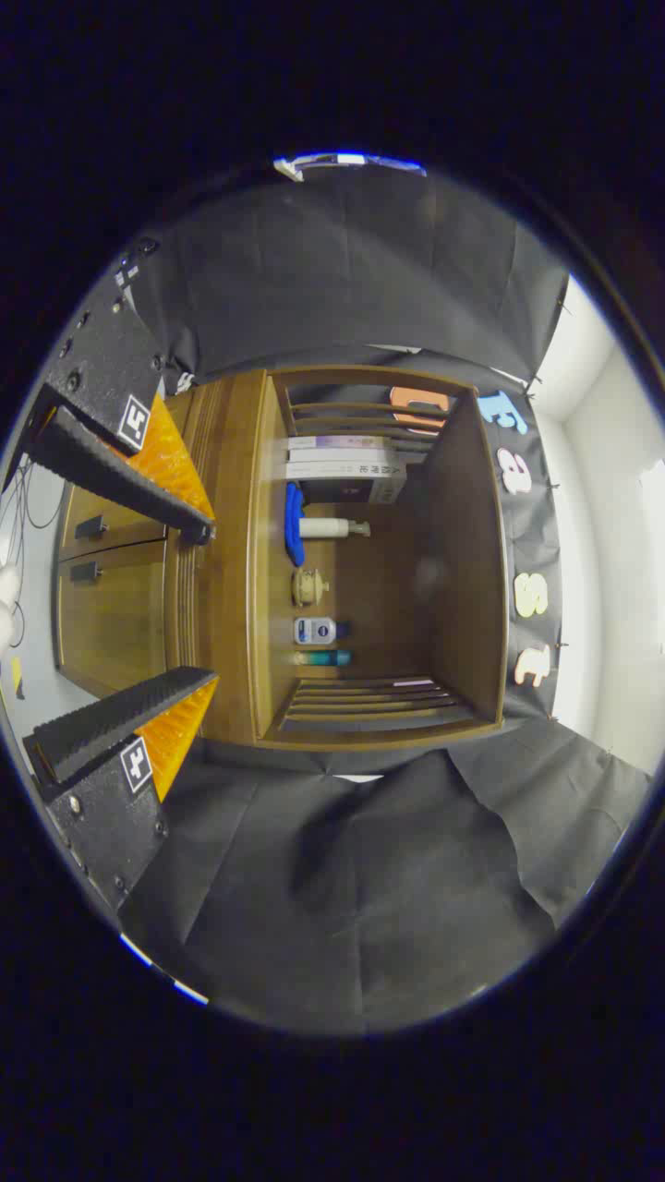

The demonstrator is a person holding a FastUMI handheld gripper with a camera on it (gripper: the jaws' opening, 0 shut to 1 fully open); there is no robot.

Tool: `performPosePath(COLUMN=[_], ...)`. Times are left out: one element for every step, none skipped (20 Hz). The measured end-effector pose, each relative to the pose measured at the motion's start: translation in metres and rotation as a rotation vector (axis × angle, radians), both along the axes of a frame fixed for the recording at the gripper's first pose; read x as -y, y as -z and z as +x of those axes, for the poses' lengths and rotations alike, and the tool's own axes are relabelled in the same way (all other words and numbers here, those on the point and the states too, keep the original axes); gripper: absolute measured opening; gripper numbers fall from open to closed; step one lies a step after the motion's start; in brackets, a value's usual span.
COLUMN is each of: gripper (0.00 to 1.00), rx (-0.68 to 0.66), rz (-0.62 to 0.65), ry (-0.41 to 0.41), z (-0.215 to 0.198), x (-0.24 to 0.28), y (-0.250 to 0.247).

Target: Pull open the drawer, take out the items inside it, and place them on the countertop above the cabinet.

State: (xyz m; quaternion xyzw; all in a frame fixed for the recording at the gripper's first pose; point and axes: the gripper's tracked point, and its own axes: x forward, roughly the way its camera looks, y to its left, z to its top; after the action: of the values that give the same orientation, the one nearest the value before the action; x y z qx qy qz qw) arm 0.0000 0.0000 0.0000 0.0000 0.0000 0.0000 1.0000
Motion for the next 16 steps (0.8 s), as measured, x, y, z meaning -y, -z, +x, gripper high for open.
performPosePath(gripper=[0.98,0.98,0.98,0.98,0.98,0.98,0.98,0.98,0.98,0.98,0.98,0.98,0.98,0.98,0.98,0.98], rx=[0.002,0.004,0.009,0.009,0.008,0.009,0.011,0.01,0.011,0.009,0.008,0.009,0.009,0.008,0.005,0.0], rz=[0.002,0.005,0.006,0.003,0.0,-0.003,-0.005,-0.006,-0.007,-0.009,-0.012,-0.014,-0.017,-0.019,-0.02,-0.021], ry=[-0.003,-0.003,-0.002,-0.001,0.002,0.003,0.005,0.005,0.004,0.006,0.006,0.008,0.008,0.007,0.005,0.004], z=[-0.0011,-0.0014,-0.0021,-0.0014,-0.0008,-0.0008,-0.0009,-0.0008,-0.0006,0.0,0.0005,0.0005,0.0011,0.0018,0.0026,0.0058], x=[-0.0003,0.0001,0.0009,0.001,0.0015,0.0025,0.0032,0.0026,0.0017,0.0024,0.0019,0.0011,0.0009,-0.0004,-0.0015,-0.0035], y=[-0.0006,-0.0027,-0.0041,-0.0038,-0.0047,-0.0047,-0.0066,-0.0061,-0.0062,-0.0059,-0.0064,-0.0063,-0.0069,-0.0051,-0.0044,-0.0024])
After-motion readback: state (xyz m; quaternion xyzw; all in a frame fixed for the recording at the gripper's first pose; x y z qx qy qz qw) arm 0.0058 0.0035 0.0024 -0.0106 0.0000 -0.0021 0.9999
